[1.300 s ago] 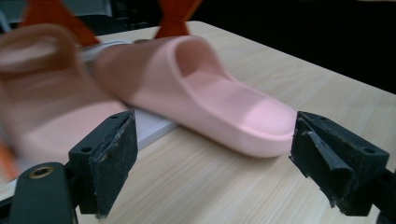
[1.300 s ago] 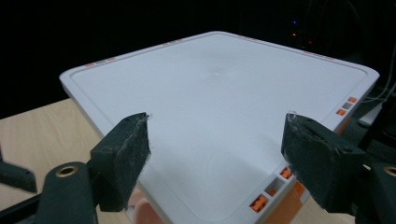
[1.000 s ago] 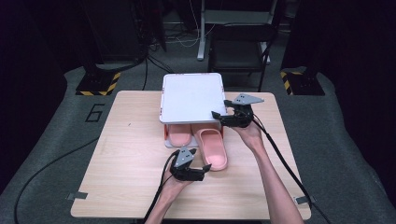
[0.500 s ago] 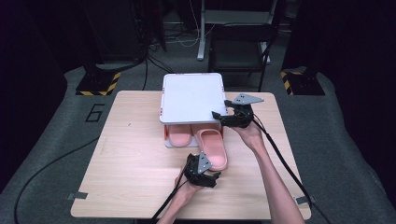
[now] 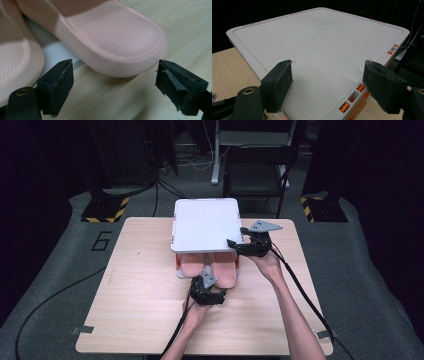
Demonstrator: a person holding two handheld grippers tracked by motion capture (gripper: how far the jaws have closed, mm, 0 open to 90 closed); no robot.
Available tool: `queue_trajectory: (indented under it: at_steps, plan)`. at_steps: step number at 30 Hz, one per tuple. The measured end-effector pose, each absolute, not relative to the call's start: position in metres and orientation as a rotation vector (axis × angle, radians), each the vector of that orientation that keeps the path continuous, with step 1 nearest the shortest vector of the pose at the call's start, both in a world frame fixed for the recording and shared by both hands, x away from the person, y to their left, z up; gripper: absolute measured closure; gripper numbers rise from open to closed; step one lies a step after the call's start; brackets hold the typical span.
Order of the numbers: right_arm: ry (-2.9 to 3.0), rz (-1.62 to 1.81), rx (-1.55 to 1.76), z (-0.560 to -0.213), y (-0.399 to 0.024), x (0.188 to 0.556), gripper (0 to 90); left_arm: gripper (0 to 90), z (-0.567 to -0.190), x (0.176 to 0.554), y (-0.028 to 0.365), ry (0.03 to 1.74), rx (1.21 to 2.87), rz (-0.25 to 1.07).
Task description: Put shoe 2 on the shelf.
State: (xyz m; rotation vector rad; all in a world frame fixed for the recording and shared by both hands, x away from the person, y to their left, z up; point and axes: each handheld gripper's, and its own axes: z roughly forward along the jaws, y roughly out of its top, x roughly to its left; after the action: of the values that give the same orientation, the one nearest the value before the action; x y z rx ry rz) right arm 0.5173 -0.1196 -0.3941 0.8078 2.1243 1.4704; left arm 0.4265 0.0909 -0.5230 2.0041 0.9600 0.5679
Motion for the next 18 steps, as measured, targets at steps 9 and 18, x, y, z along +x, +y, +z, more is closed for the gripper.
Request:
queue_trajectory:
  at_steps: [9,18]
  plan:
    - [2.121,1.471,0.814,-0.394,-0.119,0.517,23.3,14.9,-0.518,0.454,0.087,1.053,1.997,0.587]
    - [2.114,1.475,0.818,-0.395,-0.119,0.517,23.3,17.1,-0.520,0.464,0.086,1.058,1.980,0.579]
